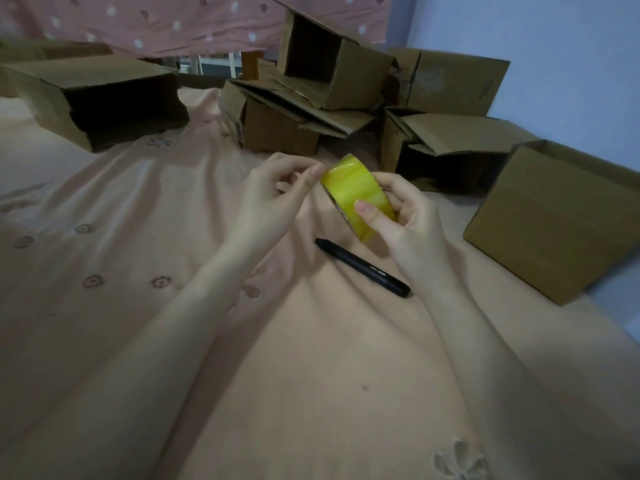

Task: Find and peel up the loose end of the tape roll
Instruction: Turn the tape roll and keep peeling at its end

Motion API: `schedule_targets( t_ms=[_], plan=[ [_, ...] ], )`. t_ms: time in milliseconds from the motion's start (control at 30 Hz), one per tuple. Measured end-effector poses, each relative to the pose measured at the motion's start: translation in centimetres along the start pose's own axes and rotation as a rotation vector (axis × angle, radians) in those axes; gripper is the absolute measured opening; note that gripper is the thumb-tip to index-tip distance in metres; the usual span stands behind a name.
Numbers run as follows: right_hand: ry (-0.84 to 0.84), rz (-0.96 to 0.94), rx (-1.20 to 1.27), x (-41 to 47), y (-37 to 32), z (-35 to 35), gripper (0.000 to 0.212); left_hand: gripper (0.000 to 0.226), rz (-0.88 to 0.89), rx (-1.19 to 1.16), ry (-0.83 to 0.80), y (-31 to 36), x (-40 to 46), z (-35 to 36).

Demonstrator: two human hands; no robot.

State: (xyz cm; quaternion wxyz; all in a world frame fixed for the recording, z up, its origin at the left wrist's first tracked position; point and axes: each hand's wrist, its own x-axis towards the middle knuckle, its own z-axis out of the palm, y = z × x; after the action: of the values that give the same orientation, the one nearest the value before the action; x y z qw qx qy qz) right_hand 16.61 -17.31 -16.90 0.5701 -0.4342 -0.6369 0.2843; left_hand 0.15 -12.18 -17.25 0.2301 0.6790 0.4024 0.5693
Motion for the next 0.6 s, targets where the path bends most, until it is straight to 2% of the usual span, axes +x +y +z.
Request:
schedule_targets(
  t_ms=[133, 233, 300, 467, 600],
  plan=[
    [0.004, -0.004, -0.013, 0.1, 0.0, 0.0, 0.030, 0.005, -0.095, -0.111, 0.011, 0.7, -0.2, 0.2],
    [-0.015, -0.021, -0.043, 0.0, 0.0, 0.1, 0.029, 0.005, -0.244, -0.197, -0.056, 0.8, 0.0, -0.3],
    [-0.032, -0.037, -0.086, -0.1, 0.1, 0.0, 0.027, 0.009, -0.306, -0.171, -0.108, 0.5, 0.1, -0.5],
    [-0.046, -0.071, -0.191, -0.1, 0.3, 0.2, 0.028, 0.022, -0.232, 0.000, -0.129, -0.1, 0.2, -0.3],
    [-0.003, -0.091, -0.263, 0.0, 0.3, 0.3, 0.026, 0.014, -0.086, 0.156, -0.047, 0.1, -0.2, 0.6]
  ],
)
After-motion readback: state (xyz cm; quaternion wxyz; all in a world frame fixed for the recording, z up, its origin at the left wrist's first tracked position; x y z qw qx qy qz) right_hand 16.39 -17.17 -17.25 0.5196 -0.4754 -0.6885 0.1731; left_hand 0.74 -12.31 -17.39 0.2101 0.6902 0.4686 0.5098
